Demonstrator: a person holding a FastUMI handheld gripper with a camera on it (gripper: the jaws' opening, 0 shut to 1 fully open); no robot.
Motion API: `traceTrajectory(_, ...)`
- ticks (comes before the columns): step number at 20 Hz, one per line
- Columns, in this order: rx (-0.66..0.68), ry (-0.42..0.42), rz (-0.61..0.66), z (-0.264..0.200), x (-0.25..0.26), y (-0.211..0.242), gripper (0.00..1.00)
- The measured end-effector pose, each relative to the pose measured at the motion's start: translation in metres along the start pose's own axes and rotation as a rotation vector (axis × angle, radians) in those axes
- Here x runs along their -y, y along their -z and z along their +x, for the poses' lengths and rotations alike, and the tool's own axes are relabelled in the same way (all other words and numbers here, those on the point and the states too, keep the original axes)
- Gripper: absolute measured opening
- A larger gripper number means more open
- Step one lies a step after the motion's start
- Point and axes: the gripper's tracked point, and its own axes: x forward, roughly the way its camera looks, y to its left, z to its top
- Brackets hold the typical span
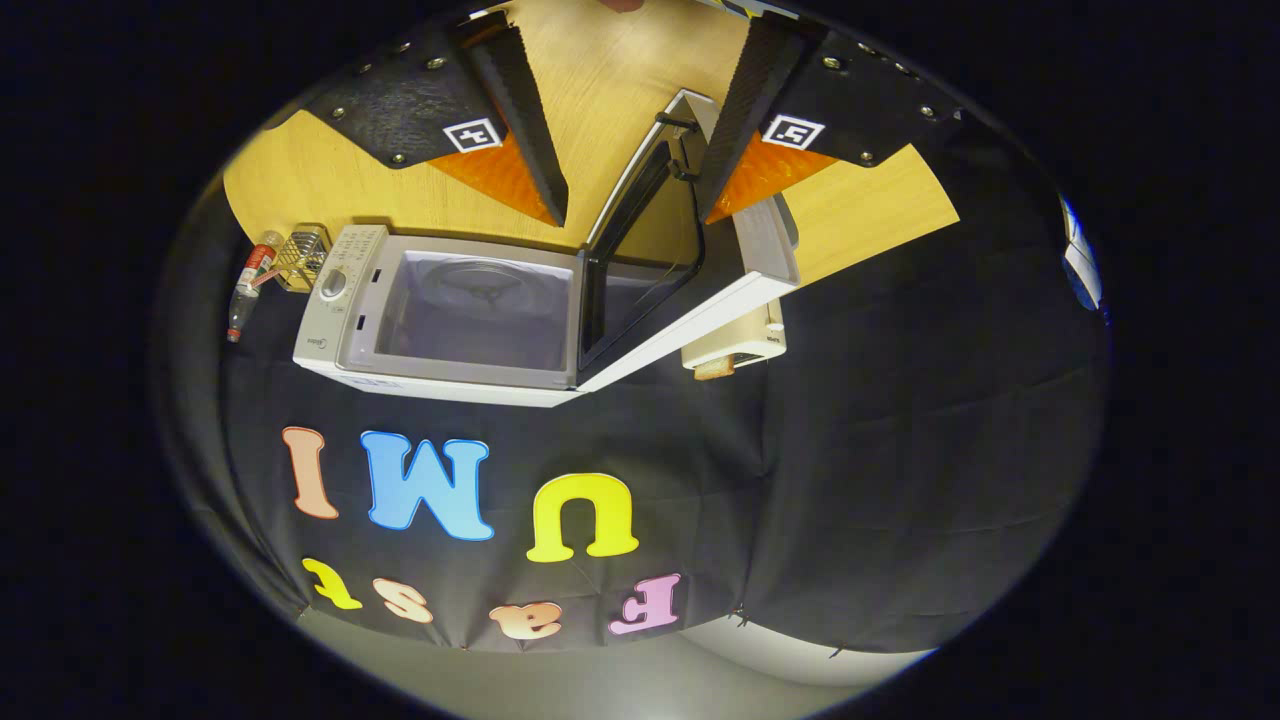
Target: Open the microwave, put the food inside, and close the microwave door.
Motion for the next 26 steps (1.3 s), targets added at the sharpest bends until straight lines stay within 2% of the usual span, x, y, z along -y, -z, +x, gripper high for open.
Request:
traceTrajectory(2,0.02,-0.001,0.015,-0.004,0.002,-0.007,0.8)
traceTrajectory(5,0.042,0.041,0.006,-0.02,0.029,-0.011,0.8)
traceTrajectory(8,0.03,0.118,0.005,-0.038,0.074,0.0,0.8)
traceTrajectory(11,0.015,0.207,0.06,-0.058,0.117,0.012,0.8)
traceTrajectory(17,-0.046,0.327,0.138,-0.086,0.18,0.05,0.8)
traceTrajectory(24,-0.148,0.391,0.29,-0.107,0.212,0.108,0.8)
traceTrajectory(26,-0.175,0.396,0.354,-0.112,0.214,0.123,0.83)
